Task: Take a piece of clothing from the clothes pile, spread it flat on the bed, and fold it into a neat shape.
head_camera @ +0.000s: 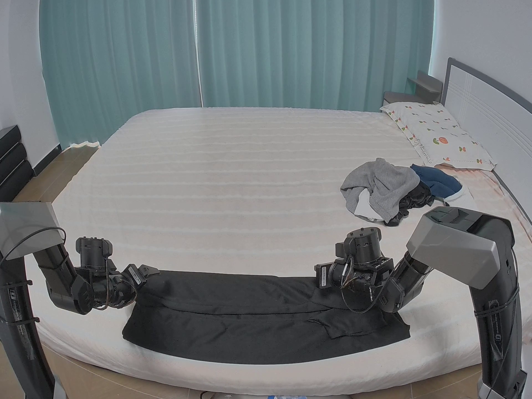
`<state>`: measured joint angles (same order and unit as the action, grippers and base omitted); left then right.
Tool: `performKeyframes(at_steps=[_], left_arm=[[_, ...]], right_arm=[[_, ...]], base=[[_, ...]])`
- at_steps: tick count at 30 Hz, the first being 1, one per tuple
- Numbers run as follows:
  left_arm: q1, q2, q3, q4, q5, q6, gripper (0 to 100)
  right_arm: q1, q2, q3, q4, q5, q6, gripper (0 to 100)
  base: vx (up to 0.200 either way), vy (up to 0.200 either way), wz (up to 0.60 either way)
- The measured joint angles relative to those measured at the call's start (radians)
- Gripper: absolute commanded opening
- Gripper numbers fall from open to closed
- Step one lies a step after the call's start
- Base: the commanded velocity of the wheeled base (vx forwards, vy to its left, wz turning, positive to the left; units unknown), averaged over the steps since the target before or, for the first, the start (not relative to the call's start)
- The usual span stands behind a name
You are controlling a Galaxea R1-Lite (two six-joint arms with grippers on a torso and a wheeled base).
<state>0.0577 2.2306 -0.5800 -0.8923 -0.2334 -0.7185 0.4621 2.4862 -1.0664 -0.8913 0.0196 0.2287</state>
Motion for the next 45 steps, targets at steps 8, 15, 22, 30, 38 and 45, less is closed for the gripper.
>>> performKeyframes(at_steps=[8, 15, 22, 30, 38, 45], left_arm=[[0.0, 0.0, 0.002, 0.0, 0.0, 0.001, 100], [0.0, 0.0, 0.002, 0.0, 0.0, 0.001, 100], [0.0, 0.0, 0.002, 0.0, 0.0, 0.001, 100], [0.0, 0.0, 0.0, 0.0, 0.0, 0.001, 100], [0.0, 0.0, -0.001, 0.0, -0.001, -0.001, 100], [0.0, 0.001, -0.004, 0.0, 0.0, -0.004, 100]], right_arm=[[0.005, -0.001, 0.0, -0.01, -0.002, 0.024, 100], [-0.018, -0.06, 0.044, -0.026, 0.004, 0.147, 100], [-0.078, -0.152, 0.191, -0.036, 0.013, 0.257, 100], [-0.183, -0.187, 0.329, -0.123, 0.069, 0.393, 100], [-0.222, -0.134, 0.337, -0.162, 0.147, 0.454, 100], [-0.232, -0.074, 0.336, -0.233, 0.169, 0.431, 100]], base=[[0.0, 0.0, 0.0], [0.0, 0.0, 0.0], [0.0, 0.0, 0.0], [0.0, 0.0, 0.0], [0.0, 0.0, 0.0], [0.0, 0.0, 0.0]])
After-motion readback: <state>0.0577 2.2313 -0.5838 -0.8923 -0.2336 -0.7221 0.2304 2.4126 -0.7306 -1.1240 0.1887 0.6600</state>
